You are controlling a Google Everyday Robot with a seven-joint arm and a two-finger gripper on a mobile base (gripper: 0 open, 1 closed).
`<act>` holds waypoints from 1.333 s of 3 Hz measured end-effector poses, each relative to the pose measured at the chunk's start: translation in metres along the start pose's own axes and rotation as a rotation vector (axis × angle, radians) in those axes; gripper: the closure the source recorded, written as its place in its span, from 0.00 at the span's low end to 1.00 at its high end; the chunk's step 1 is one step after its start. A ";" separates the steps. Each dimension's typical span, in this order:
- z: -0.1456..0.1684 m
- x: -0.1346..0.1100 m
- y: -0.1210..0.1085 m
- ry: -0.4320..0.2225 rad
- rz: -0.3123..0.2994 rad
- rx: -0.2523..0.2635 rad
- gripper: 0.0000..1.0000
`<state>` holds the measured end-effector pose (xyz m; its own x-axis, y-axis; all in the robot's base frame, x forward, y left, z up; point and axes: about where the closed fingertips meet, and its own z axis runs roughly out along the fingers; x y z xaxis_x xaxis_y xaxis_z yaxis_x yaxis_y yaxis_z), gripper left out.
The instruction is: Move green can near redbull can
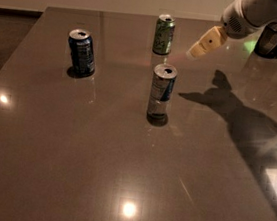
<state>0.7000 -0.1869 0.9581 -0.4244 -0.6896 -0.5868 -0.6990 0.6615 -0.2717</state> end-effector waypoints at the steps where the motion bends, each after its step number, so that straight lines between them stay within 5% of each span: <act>1: 0.022 -0.017 -0.003 -0.050 0.060 0.048 0.00; 2: 0.044 -0.034 -0.010 -0.127 0.127 0.124 0.00; 4: 0.048 -0.036 -0.007 -0.119 0.114 0.123 0.00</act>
Offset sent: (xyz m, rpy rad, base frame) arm 0.0609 0.0356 -0.0128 0.1475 -0.1954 -0.2002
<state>0.7481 -0.1526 0.9447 -0.4206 -0.5731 -0.7033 -0.5719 0.7693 -0.2848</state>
